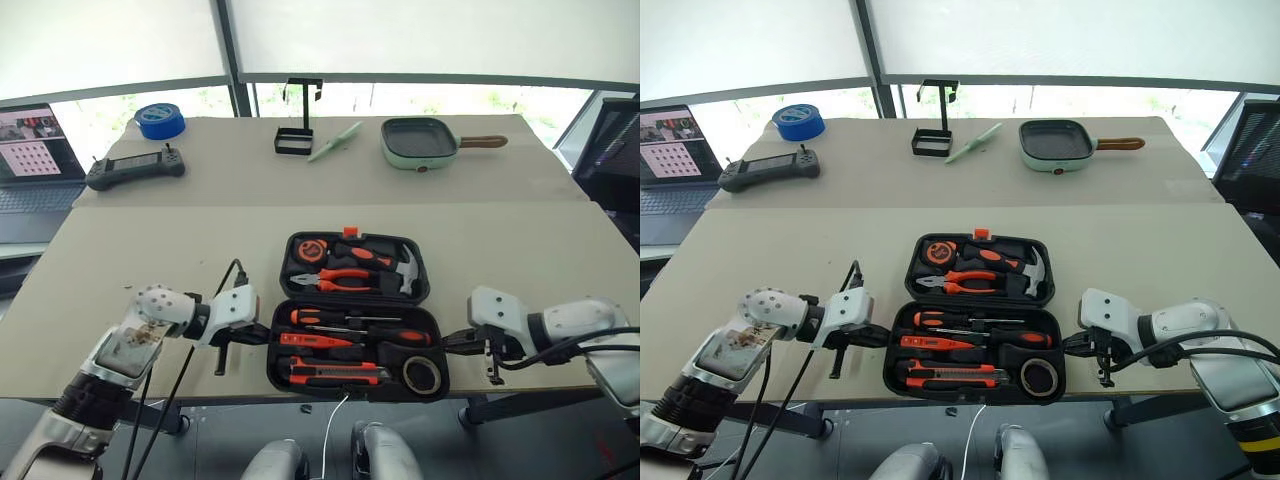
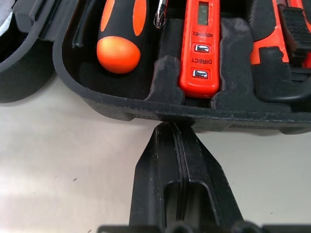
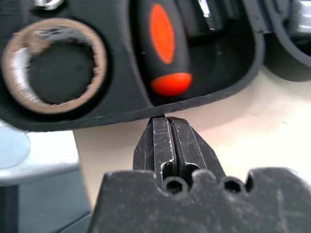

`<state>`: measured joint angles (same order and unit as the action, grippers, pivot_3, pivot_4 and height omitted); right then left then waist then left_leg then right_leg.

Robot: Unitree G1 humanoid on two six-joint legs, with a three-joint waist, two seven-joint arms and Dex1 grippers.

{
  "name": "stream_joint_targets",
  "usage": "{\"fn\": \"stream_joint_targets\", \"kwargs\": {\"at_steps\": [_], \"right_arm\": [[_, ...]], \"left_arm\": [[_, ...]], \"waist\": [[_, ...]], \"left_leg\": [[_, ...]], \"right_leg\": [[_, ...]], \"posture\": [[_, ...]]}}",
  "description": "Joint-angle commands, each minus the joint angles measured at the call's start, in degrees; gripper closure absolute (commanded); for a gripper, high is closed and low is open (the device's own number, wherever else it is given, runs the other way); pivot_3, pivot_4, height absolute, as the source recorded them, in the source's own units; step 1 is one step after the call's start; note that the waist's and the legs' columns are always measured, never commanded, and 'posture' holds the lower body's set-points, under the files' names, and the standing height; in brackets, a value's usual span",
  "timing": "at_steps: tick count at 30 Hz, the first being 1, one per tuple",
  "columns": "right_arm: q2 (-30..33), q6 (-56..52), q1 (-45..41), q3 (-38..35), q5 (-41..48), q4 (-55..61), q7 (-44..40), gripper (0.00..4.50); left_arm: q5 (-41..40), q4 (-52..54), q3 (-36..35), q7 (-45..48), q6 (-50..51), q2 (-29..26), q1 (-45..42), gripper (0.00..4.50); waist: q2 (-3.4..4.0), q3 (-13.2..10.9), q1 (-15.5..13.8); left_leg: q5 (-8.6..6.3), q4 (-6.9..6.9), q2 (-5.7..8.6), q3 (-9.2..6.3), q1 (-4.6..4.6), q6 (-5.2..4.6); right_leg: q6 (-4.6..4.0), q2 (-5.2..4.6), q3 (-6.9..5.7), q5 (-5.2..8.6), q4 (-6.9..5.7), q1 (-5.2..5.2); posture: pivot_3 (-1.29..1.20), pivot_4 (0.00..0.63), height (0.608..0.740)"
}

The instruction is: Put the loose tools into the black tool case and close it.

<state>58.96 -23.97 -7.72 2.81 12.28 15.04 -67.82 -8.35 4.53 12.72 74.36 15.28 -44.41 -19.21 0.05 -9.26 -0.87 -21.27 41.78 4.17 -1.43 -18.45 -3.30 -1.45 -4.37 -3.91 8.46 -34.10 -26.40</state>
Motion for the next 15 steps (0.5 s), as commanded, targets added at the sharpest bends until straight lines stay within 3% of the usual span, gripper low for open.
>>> {"fn": "stream_joint_targets", "kwargs": {"at_steps": [1,2,3,4,7,13,15], "right_arm": [[2.16,-0.18,1.43,-4.66,-0.06,-0.29,1.21,4.50],[2.71,-1.37,1.84,-6.02,0.65,-0.72,1.16,4.50],[3.21,-2.98,2.05,-7.39,1.59,-1.21,1.10,3.93],[3.55,-4.56,2.10,-8.74,2.67,-1.72,1.08,3.70],[2.51,-11.23,-0.51,-12.14,6.73,-3.99,2.28,2.70],[-6.86,-30.36,-15.62,-13.28,14.50,-9.93,11.99,0.66],[-10.58,-35.82,-20.56,-12.51,14.54,-12.53,16.63,0.04]], "left_arm": [[-0.29,0.37,-2.48,-1.22,1.83,-2.35,-0.73,4.47],[-0.22,-1.46,-3.60,-1.77,2.94,-3.32,-1.35,4.47],[-0.45,-3.34,-4.63,-2.02,4.37,-4.29,-2.11,3.98],[-1.29,-4.98,-5.68,-2.01,6.75,-5.15,-3.03,3.82],[-5.90,-8.84,-8.75,-2.11,17.73,-5.60,-7.80,2.71],[-11.81,-18.06,-11.50,-10.18,41.28,3.04,-22.24,0.52],[-12.22,-21.01,-12.36,-14.80,47.81,6.67,-26.16,0.29]], "waist": [[0.00,0.00,-0.11],[0.00,0.00,-0.16],[0.00,0.00,-0.11],[0.00,0.00,0.01],[-0.01,0.00,0.15],[-0.15,0.00,0.06],[-0.18,0.02,0.16]], "left_leg": [[0.00,0.00,0.00,0.00,0.00,0.00],[0.00,0.00,0.00,0.00,0.00,0.00],[0.00,0.00,0.00,0.00,0.00,0.00],[0.00,0.00,0.00,0.00,0.00,0.00],[0.00,0.00,-0.01,-0.01,0.02,0.00],[0.01,0.06,0.02,-0.02,0.04,-0.04],[0.02,0.03,0.02,-0.03,0.03,-0.04]], "right_leg": [[0.00,0.00,0.00,0.00,0.00,0.00],[0.00,0.00,0.00,0.00,0.01,0.00],[0.00,0.00,0.00,0.00,0.00,0.00],[0.00,0.03,0.00,0.00,0.00,0.00],[0.00,0.03,0.00,0.00,-0.03,0.00],[0.03,0.02,0.01,-0.02,-0.04,0.11],[0.03,0.03,0.01,-0.02,-0.06,0.09]], "posture": [[0.00,0.150,0.740],[0.00,0.150,0.740],[0.00,0.150,0.740],[0.00,0.150,0.740],[0.00,0.150,0.740],[0.00,0.150,0.740],[0.00,0.150,0.740]]}}
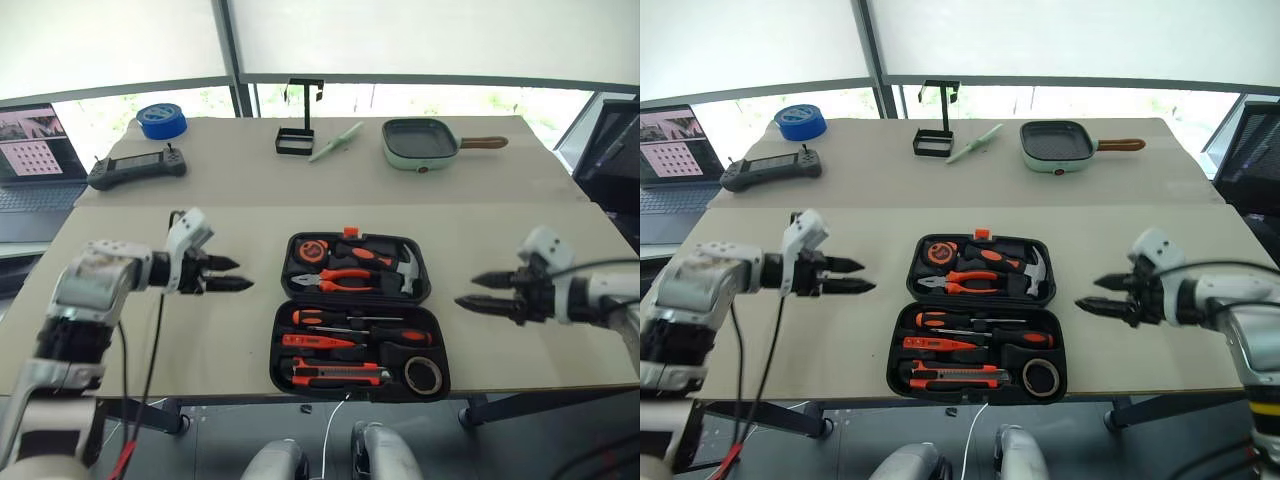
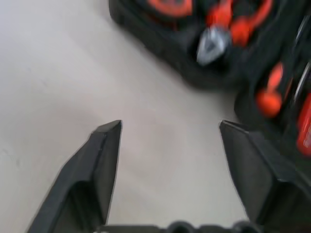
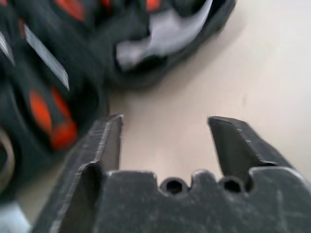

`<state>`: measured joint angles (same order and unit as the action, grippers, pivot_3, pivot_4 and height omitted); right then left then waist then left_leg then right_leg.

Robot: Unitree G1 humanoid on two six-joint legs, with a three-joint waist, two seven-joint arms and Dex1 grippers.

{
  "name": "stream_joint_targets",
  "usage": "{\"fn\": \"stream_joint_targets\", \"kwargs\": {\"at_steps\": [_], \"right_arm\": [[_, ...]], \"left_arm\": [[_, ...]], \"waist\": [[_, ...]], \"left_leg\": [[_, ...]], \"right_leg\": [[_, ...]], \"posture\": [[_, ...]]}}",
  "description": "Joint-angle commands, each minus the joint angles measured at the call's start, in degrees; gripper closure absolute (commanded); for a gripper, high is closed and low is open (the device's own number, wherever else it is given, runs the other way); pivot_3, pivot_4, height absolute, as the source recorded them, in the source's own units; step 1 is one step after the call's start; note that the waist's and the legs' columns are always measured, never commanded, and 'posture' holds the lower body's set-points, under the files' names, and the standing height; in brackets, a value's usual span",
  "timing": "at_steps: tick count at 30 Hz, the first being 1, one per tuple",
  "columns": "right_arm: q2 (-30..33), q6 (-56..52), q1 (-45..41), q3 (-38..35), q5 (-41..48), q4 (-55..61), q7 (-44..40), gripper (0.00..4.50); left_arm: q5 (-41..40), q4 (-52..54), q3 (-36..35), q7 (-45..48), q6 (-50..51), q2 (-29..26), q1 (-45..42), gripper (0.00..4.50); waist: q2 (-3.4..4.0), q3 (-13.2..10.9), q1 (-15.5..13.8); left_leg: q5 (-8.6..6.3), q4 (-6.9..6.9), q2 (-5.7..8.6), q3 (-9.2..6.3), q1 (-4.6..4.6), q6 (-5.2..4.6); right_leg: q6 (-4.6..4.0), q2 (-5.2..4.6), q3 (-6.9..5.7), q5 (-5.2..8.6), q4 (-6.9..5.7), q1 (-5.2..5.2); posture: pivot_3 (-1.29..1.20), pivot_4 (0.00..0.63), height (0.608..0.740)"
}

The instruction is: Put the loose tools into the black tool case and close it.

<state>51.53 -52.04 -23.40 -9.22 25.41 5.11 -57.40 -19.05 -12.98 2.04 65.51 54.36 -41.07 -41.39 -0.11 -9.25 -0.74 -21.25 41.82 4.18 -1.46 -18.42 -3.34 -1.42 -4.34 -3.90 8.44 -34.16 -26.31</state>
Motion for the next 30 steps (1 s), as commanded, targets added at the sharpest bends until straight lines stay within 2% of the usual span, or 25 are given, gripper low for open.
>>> {"fn": "stream_joint_targets", "kwargs": {"at_steps": [1,6,13,17,18,23,26,27,30], "right_arm": [[-4.87,-9.78,-6.85,-0.14,1.33,-3.97,8.10,0.04],[-10.69,-13.06,-12.54,0.75,0.38,-10.15,13.84,0.04],[-12.95,-11.45,-13.91,4.50,-1.43,-12.82,16.70,0.04],[-14.50,-10.54,-15.28,4.15,-2.53,-15.66,19.16,0.94],[-14.55,-10.57,-15.33,4.25,-2.33,-15.72,18.99,1.41],[-14.51,-11.95,-14.87,4.55,-1.13,-13.51,18.91,3.05],[-14.78,-12.24,-14.64,4.66,-0.90,-12.48,19.19,3.99],[-14.85,-12.24,-14.50,4.69,-0.91,-12.14,19.28,4.38],[-15.31,-13.00,-14.12,4.35,-0.46,-10.69,19.77,4.45]], "left_arm": [[-1.32,-5.03,-1.96,-8.01,10.09,4.99,-5.28,0.29],[-0.90,-7.76,0.07,-10.92,9.91,8.81,-6.48,0.29],[-0.76,-12.47,-0.71,-14.65,8.04,12.33,-8.45,0.29],[-0.81,-12.40,-0.38,-15.17,6.63,12.76,-7.92,1.25],[-0.90,-12.53,-0.71,-15.74,6.55,13.09,-7.89,1.76],[-1.27,-12.50,-1.27,-16.73,6.42,13.76,-7.70,3.49],[-1.72,-12.25,-1.71,-17.07,6.35,13.91,-7.52,4.37],[-1.92,-12.19,-2.00,-17.29,6.46,14.02,-7.47,4.50],[-2.57,-11.05,-2.46,-17.50,7.21,14.24,-6.99,4.50]], "waist": [[-0.02,0.01,0.05],[-0.03,0.01,0.29],[-0.02,0.02,0.29],[-0.02,0.02,0.76],[-0.02,0.02,0.74],[0.00,0.03,0.79],[0.03,0.05,0.58],[0.03,0.06,0.59],[0.03,0.06,0.59]], "left_leg": [[0.00,0.02,0.00,0.01,-0.05,0.00],[0.00,0.02,0.03,0.03,-0.12,0.00],[0.02,0.12,0.10,0.05,-0.09,0.05],[0.02,0.10,0.10,0.12,-0.01,0.08],[0.03,0.10,0.10,0.11,0.01,0.10],[0.03,0.11,0.10,0.12,0.04,0.11],[0.03,0.11,0.10,0.11,0.17,0.11],[0.03,0.11,0.10,0.11,0.17,0.12],[0.04,0.12,0.10,0.11,0.23,0.13]], "right_leg": [[0.00,0.00,0.00,0.00,-0.02,-0.05],[-0.01,-0.02,-0.01,-0.01,-0.38,-0.18],[-0.01,-0.05,-0.01,0.00,-0.60,-0.22],[-0.02,-0.05,0.06,0.00,-0.66,-0.22],[-0.02,-0.05,0.05,0.00,-0.67,-0.22],[-0.02,-0.05,0.03,0.00,-0.69,-0.18],[-0.02,-0.07,0.03,0.00,-0.69,-0.05],[-0.02,-0.07,0.03,0.00,-0.68,-0.04],[-0.02,-0.07,0.07,0.00,-0.70,0.00]], "posture": [[0.00,0.150,0.740],[0.00,0.150,0.740],[0.00,0.150,0.740],[0.00,0.150,0.740],[0.00,0.150,0.740],[0.00,0.150,0.740],[0.00,0.150,0.740],[0.00,0.150,0.740],[0.00,0.150,0.740]]}}
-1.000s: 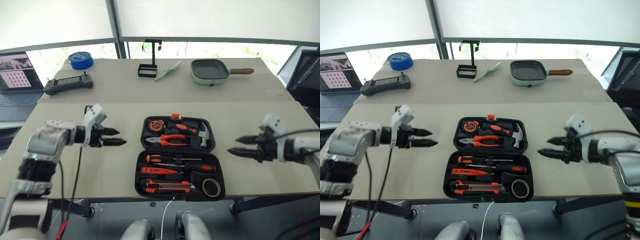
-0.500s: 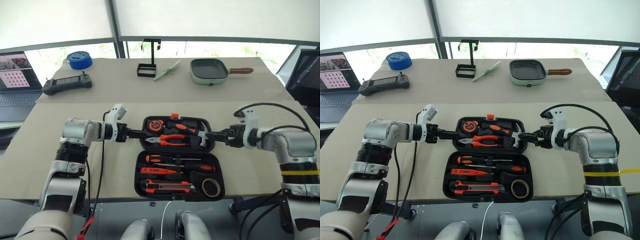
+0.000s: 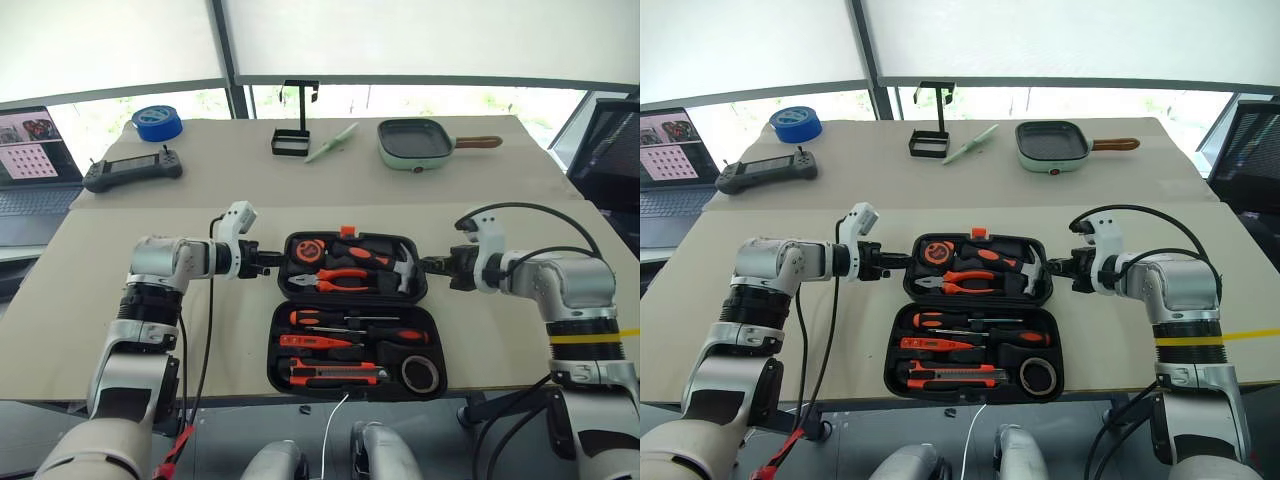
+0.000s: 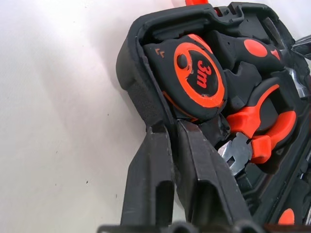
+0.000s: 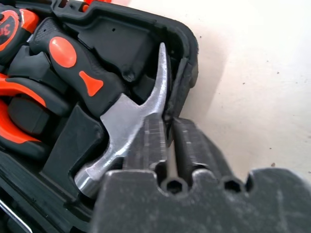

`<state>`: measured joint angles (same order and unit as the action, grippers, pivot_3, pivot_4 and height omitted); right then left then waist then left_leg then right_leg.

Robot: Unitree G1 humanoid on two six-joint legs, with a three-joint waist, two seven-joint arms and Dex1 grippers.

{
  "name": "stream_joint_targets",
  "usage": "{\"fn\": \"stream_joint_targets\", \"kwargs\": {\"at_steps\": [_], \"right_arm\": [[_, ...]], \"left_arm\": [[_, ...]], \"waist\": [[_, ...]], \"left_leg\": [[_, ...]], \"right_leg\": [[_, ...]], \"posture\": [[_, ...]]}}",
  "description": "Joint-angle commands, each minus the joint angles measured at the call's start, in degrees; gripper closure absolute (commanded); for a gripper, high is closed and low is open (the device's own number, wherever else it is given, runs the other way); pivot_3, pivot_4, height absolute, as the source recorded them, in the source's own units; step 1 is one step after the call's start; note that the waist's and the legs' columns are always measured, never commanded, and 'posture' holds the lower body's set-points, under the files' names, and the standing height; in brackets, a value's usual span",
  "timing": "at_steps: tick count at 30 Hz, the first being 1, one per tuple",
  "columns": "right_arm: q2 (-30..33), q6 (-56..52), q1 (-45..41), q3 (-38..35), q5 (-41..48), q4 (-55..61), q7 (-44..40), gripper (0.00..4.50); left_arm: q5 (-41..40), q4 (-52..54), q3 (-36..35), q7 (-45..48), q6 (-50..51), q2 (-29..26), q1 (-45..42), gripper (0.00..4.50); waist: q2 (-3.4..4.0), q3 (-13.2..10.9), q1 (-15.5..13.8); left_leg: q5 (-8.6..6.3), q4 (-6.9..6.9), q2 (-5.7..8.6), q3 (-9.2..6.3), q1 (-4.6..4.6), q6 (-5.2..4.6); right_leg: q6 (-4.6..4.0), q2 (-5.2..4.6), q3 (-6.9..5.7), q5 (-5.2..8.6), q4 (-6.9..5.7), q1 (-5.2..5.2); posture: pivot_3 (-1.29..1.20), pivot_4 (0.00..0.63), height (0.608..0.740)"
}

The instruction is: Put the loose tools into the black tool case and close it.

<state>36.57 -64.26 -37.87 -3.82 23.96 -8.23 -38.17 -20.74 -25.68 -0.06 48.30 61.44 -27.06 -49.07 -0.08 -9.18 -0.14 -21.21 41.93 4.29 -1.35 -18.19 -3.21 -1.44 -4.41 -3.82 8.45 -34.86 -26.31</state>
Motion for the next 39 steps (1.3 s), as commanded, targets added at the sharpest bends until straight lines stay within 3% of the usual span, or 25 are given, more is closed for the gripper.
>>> {"fn": "stream_joint_targets", "kwargs": {"at_steps": [1,8,17,23,29,33,39], "right_arm": [[-0.49,-1.03,0.37,-1.17,1.14,2.97,0.70,4.45],[-2.75,-0.88,-1.75,-2.91,1.59,3.95,2.53,4.45],[-6.52,13.78,-7.87,-5.32,-3.24,2.24,8.62,4.45],[-4.95,34.79,1.65,-0.21,-11.71,8.19,6.80,4.45],[-8.33,52.41,11.45,-2.09,-16.17,8.97,11.94,4.45],[-9.34,60.91,17.48,-3.23,-18.65,8.05,14.71,4.45],[-7.43,73.86,26.99,-2.02,-23.79,9.54,15.56,4.45]], "left_arm": [[-1.05,2.08,-0.33,-0.25,0.29,0.25,0.91,4.50],[-2.51,5.58,-1.77,-1.29,-1.88,2.31,1.82,4.50],[-2.13,6.82,-7.35,-6.05,-18.74,7.31,-0.95,4.50],[4.96,15.43,-0.01,-2.07,-37.80,6.13,8.62,4.50],[13.13,18.46,1.59,-8.58,-55.11,6.37,17.72,4.50],[15.87,19.62,-0.09,-14.73,-60.28,7.10,22.50,4.50],[16.87,23.46,-1.82,-19.01,-62.44,5.90,28.57,4.50]], "waist": [[0.00,0.00,-0.01],[0.00,0.00,0.09],[-0.01,-0.02,0.04],[-0.01,-0.01,0.52],[0.00,-0.01,0.64],[0.00,0.00,0.19],[0.00,0.08,0.00]], "left_leg": [[0.01,0.00,0.00,0.00,0.00,0.01],[0.01,-0.01,0.00,0.00,0.00,0.02],[0.07,-0.02,0.04,0.02,-0.24,0.11],[0.07,-0.11,0.14,0.05,-0.45,0.12],[0.07,-0.10,0.32,0.06,-0.26,0.12],[0.06,-0.19,0.15,0.02,0.28,0.15],[0.07,-0.40,0.07,0.03,0.40,0.12]], "right_leg": [[0.00,0.00,0.00,0.00,-0.01,0.00],[0.00,0.00,0.02,0.00,-0.01,-0.01],[-0.02,-0.01,0.11,0.00,-0.08,-0.33],[-0.03,-0.01,-0.02,-0.01,-0.11,-0.66],[-0.02,-0.02,-0.16,-0.01,-0.03,-0.45],[-0.01,0.02,0.14,0.00,0.37,0.09],[-0.02,0.10,0.36,0.03,0.31,0.05]], "posture": [[0.00,0.150,0.740],[0.00,0.150,0.740],[0.00,0.150,0.740],[0.00,0.150,0.740],[0.00,0.150,0.740],[0.00,0.150,0.740],[0.00,0.150,0.740]]}}
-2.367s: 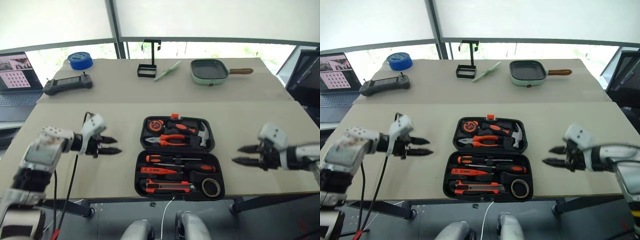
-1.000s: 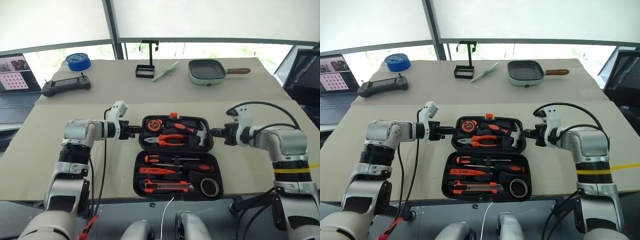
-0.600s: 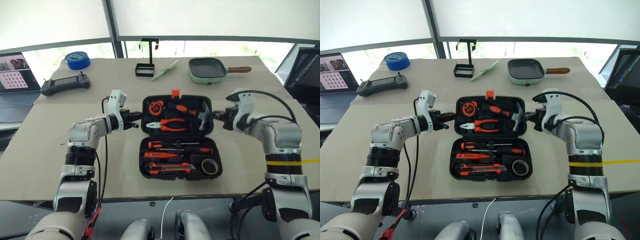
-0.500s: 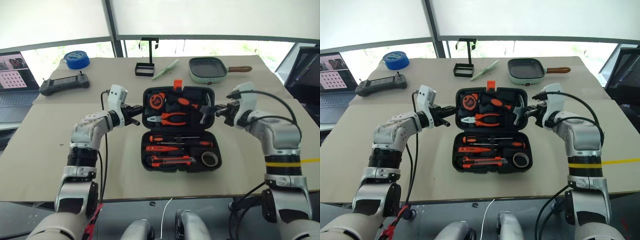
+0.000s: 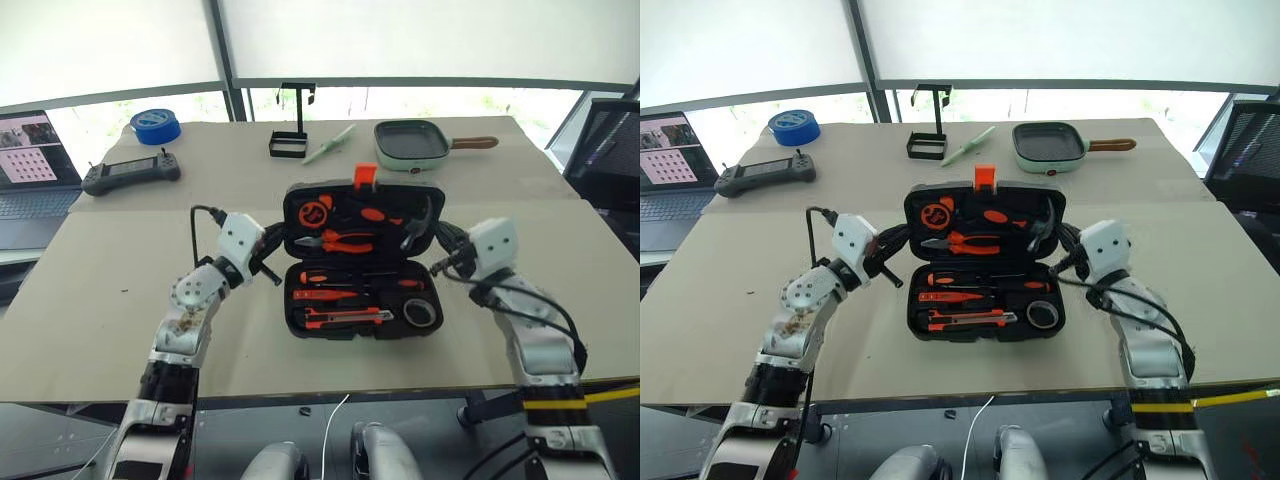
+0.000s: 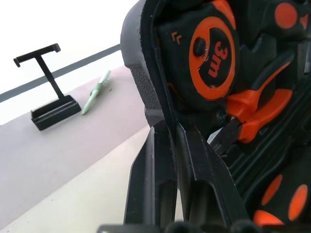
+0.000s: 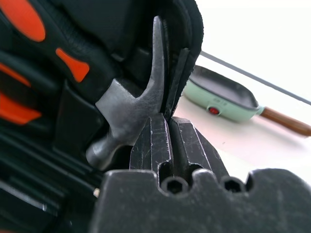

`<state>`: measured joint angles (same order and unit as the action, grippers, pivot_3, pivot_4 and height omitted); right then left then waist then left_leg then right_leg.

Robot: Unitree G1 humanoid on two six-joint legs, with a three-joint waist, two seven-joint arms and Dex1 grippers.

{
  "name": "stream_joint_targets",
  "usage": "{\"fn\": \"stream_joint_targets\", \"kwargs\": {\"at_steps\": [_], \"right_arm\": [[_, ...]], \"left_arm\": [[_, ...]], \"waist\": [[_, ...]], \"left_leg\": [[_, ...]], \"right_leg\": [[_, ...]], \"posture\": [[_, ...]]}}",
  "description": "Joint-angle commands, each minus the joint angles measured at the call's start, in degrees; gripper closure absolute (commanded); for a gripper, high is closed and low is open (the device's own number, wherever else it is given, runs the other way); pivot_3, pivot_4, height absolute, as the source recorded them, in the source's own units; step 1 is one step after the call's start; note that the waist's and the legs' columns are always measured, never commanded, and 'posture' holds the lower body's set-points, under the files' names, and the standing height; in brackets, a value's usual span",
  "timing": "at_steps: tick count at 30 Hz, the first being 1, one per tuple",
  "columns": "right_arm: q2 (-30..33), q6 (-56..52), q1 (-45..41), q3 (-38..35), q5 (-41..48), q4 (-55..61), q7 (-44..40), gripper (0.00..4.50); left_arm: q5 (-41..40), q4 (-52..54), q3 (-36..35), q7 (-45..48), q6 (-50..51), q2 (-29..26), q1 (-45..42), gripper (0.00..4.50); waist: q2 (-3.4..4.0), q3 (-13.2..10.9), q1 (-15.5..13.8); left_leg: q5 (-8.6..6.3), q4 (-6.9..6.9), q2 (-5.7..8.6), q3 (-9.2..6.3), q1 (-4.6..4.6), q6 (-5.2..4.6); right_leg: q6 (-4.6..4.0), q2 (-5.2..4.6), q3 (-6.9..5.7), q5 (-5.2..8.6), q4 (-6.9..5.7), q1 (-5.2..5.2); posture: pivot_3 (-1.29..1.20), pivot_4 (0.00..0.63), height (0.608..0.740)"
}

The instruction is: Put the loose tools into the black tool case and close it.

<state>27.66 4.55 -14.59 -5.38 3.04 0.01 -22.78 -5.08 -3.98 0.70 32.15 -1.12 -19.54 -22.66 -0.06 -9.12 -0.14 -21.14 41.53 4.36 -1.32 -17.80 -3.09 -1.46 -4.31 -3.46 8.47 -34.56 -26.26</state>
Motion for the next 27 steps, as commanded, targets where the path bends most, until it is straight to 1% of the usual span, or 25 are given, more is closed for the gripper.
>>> {"fn": "stream_joint_targets", "kwargs": {"at_steps": [1,3,5,6,7,8,9,10,11,12,13,14,16,17,19,20,21,22,23,24,25,27], "right_arm": [[1.52,5.64,5.35,-0.41,-2.65,1.81,-0.18,4.45],[1.69,6.03,8.62,-0.54,-1.58,3.99,-1.42,4.45],[2.62,4.79,12.18,-1.29,1.18,8.56,-3.92,3.78],[3.44,3.59,13.52,-1.97,2.21,10.99,-4.87,3.54],[4.99,1.21,15.31,-3.32,4.03,14.36,-6.31,3.18],[6.08,-0.43,16.58,-4.27,5.21,16.59,-7.18,2.88],[8.58,-4.38,19.17,-6.94,9.40,20.74,-9.70,2.47],[10.31,-7.37,20.95,-8.86,12.49,23.67,-11.45,2.20],[12.72,-12.23,24.46,-11.94,18.69,27.37,-14.51,1.78],[15.04,-15.53,28.07,-13.97,22.46,30.14,-17.74,1.78],[16.75,-17.67,31.24,-15.17,25.17,31.98,-20.50,1.78],[18.59,-19.22,34.59,-15.42,27.21,33.53,-23.78,1.78],[20.57,-20.74,37.62,-15.24,28.74,34.93,-26.81,1.78],[21.66,-21.79,38.58,-14.54,28.80,35.27,-27.94,1.78],[23.81,-21.76,39.92,-11.85,27.07,35.93,-31.38,1.78],[24.43,-21.76,39.97,-11.08,26.67,36.00,-32.29,1.78],[25.04,-22.16,39.52,-9.95,26.42,35.97,-32.83,2.01],[25.52,-22.18,38.31,-8.17,25.34,35.65,-32.94,2.30],[25.85,-22.79,36.87,-6.47,24.50,35.26,-32.81,2.51],[25.93,-22.90,34.84,-4.42,23.26,34.60,-32.66,2.85],[26.00,-22.98,32.66,-2.30,21.94,33.76,-32.67,3.22],[26.00,-22.29,29.17,1.02,19.15,31.82,-32.78,3.84]], "left_arm": [[0.91,2.73,-2.71,-2.78,0.73,-1.92,3.16,4.50],[-0.55,5.33,-3.31,-2.20,2.77,-2.51,5.32,4.50],[-3.76,10.11,-4.30,-0.08,5.83,-3.90,7.86,3.79],[-5.13,12.63,-4.80,0.73,7.54,-4.83,8.84,3.59],[-7.53,16.23,-5.67,1.88,11.00,-6.35,10.12,3.15],[-9.16,18.72,-6.21,2.46,13.48,-7.43,11.06,2.85],[-14.55,23.41,-8.36,5.02,19.44,-10.63,13.16,2.42],[-18.54,26.73,-9.97,6.74,23.90,-12.95,14.61,2.15],[-24.18,29.83,-13.12,10.89,29.02,-17.52,17.60,1.66],[-29.48,31.54,-16.21,14.50,34.74,-21.95,20.25,1.66],[-32.78,31.82,-18.52,18.15,37.98,-25.85,22.47,1.66],[-34.87,29.98,-19.60,21.64,41.41,-30.04,23.66,1.66],[-36.17,27.00,-19.69,24.89,44.11,-34.46,24.12,1.66],[-33.91,24.27,-18.20,26.93,41.41,-35.88,23.33,1.66],[-25.31,15.23,-11.42,29.57,33.21,-37.62,17.60,1.66],[-22.89,12.30,-9.33,30.41,30.84,-37.93,15.56,1.66],[-19.67,7.86,-6.29,30.90,27.42,-37.06,11.28,1.61],[-16.08,2.03,-3.00,30.48,23.82,-34.71,4.99,1.89],[-13.00,-3.73,-0.14,30.57,20.07,-32.27,-0.94,2.17],[-9.25,-9.89,3.11,30.25,15.94,-29.29,-7.19,2.41],[-6.20,-15.57,5.88,30.30,11.88,-25.95,-12.87,2.86],[-1.43,-25.20,9.63,29.92,5.12,-20.50,-20.98,3.65]], "waist": [[-0.01,0.01,0.00],[0.00,0.06,0.04],[-0.02,0.11,0.04],[-0.04,0.11,0.08],[-0.05,0.10,0.19],[-0.04,0.09,0.22],[-0.05,0.08,0.26],[-0.04,0.06,0.28],[-0.04,0.06,0.27],[-0.05,0.06,0.32],[-0.05,0.07,0.30],[-0.07,0.08,0.28],[-0.13,0.10,-0.06],[-0.12,0.10,-0.25],[-0.13,0.10,-0.74],[-0.19,0.09,-1.00],[-0.26,0.10,-0.98],[-0.32,0.11,-1.25],[-0.36,0.11,-1.68],[-0.55,0.07,-2.03],[-0.69,0.12,-2.19],[-0.85,0.15,-2.30]], "left_leg": [[0.00,-0.06,0.00,0.01,0.01,0.00],[0.00,-0.09,-0.01,0.02,0.02,-0.01],[0.00,-0.26,-0.03,0.09,0.17,-0.01],[0.00,-0.36,-0.06,0.14,0.23,-0.01],[0.00,-0.45,-0.08,0.15,0.23,-0.01],[0.01,-0.54,-0.10,0.22,0.22,-0.02],[0.00,-0.56,-0.12,0.28,0.21,-0.02],[0.00,-0.55,-0.13,0.32,0.16,-0.03],[0.00,-0.59,-0.16,0.33,0.14,-0.03],[0.00,-0.59,-0.18,0.32,0.15,-0.03],[-0.02,-0.67,-0.25,0.31,0.18,-0.05],[-0.02,-0.80,-0.31,0.28,0.27,-0.05],[-0.04,-0.83,-0.35,0.21,0.33,-0.07],[-0.06,-0.81,-0.34,0.19,0.35,-0.12],[-0.13,-0.76,-0.26,0.29,0.37,-0.25],[-0.16,-0.75,-0.21,0.30,0.39,-0.29],[-0.16,-0.74,-0.21,0.33,0.39,-0.30],[-0.16,-0.75,-0.21,0.33,0.38,-0.30],[-0.16,-0.73,-0.21,0.33,0.42,-0.29],[-0.15,-0.65,-0.18,0.31,0.40,-0.29],[-0.15,-0.57,-0.17,0.32,0.30,-0.28],[-0.13,-0.43,-0.09,0.30,0.21,-0.25]], "right_leg": [[0.00,0.01,0.00,0.00,0.02,0.00],[0.00,0.01,0.02,0.00,0.04,0.00],[-0.01,0.03,0.15,0.01,0.06,0.04],[0.00,0.06,0.24,0.04,0.09,0.07],[-0.01,0.11,0.30,0.05,0.13,0.05],[-0.01,0.15,0.37,0.05,0.15,-0.02],[-0.02,0.17,0.44,0.06,0.13,-0.07],[-0.02,0.19,0.47,0.06,0.12,-0.12],[-0.02,0.20,0.48,0.06,0.16,-0.14],[-0.02,0.23,0.48,0.06,0.17,-0.13],[-0.02,0.28,0.47,0.08,0.28,-0.10],[-0.04,0.36,0.45,0.10,0.42,-0.01],[-0.06,0.46,0.42,0.16,0.47,0.09],[0.03,0.47,0.39,0.21,0.47,0.15],[0.36,0.37,0.47,0.40,0.45,0.21],[0.39,0.32,0.43,0.41,0.45,0.26],[0.39,0.34,0.43,0.41,0.48,0.28],[0.36,0.34,0.45,0.39,0.47,0.28],[0.15,0.33,0.44,0.26,0.46,0.32],[-0.01,0.34,0.32,0.14,0.47,0.34],[-0.03,0.32,0.28,0.09,0.48,0.27],[-0.03,0.29,0.14,0.04,0.45,0.25]], "posture": [[0.00,0.150,0.740],[0.00,0.150,0.740],[0.00,0.150,0.740],[0.00,0.150,0.740],[0.00,0.150,0.740],[0.00,0.150,0.740],[0.00,0.150,0.740],[0.00,0.150,0.740],[0.00,0.150,0.740],[0.00,0.150,0.740],[0.00,0.150,0.740],[0.00,0.150,0.740],[0.00,0.150,0.740],[0.00,0.150,0.740],[0.00,0.150,0.740],[0.00,0.150,0.740],[0.00,0.150,0.740],[0.00,0.150,0.740],[0.00,0.150,0.740],[0.00,0.150,0.740],[0.00,0.150,0.740],[0.00,0.150,0.740]]}}
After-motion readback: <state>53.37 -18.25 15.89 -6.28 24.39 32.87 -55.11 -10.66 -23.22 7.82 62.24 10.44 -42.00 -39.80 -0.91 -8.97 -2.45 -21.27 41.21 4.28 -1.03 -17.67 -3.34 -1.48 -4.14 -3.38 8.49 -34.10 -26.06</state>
